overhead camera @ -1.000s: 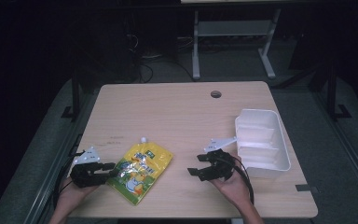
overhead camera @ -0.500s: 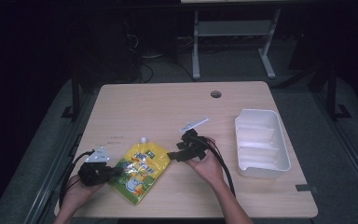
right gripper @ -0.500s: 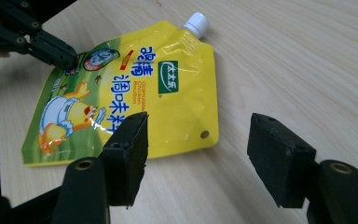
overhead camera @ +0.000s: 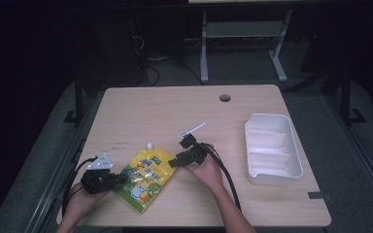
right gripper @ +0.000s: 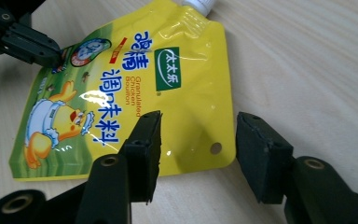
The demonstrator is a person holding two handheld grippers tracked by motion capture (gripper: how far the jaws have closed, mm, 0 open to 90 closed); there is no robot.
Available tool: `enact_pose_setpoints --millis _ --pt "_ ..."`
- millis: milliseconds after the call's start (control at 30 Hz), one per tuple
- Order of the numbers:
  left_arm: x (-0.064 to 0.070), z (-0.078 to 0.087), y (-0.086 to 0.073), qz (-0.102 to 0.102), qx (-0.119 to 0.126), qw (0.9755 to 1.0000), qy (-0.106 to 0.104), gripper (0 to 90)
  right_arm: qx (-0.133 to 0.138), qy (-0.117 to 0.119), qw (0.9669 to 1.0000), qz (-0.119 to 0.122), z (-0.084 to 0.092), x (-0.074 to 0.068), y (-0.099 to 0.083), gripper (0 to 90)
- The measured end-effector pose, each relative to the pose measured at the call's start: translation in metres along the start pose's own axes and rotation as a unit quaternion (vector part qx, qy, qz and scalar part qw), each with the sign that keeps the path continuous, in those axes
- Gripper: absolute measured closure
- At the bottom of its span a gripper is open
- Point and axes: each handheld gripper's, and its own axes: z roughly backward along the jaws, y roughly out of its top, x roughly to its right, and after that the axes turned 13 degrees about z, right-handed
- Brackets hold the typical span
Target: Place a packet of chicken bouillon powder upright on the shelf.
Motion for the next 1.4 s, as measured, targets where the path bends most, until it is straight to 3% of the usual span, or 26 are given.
enact_pose_setpoints --millis 500,867,1167,1400 --pt "-0.001 0.0 -0.001 0.005 0.005 1.0 -0.003 87.4 0.006 0.016 0.9995 -0.028 -0.006 0.004 -0.007 58.9" --pt "-0.001 0.0 -0.001 0.005 0.004 1.0 -0.002 87.3 0.04 0.044 0.9977 -0.032 -0.001 -0.002 -0.003 64.0" --pt "-0.001 -0.001 -0.001 0.006 0.006 1.0 -0.002 86.9 0.027 0.052 0.9968 -0.054 -0.021 -0.003 -0.007 65.8" --pt "-0.002 -0.001 -0.001 0.007 0.009 0.9999 0.001 83.9 0.024 0.04 0.9972 -0.059 -0.026 -0.005 -0.005 78.5"
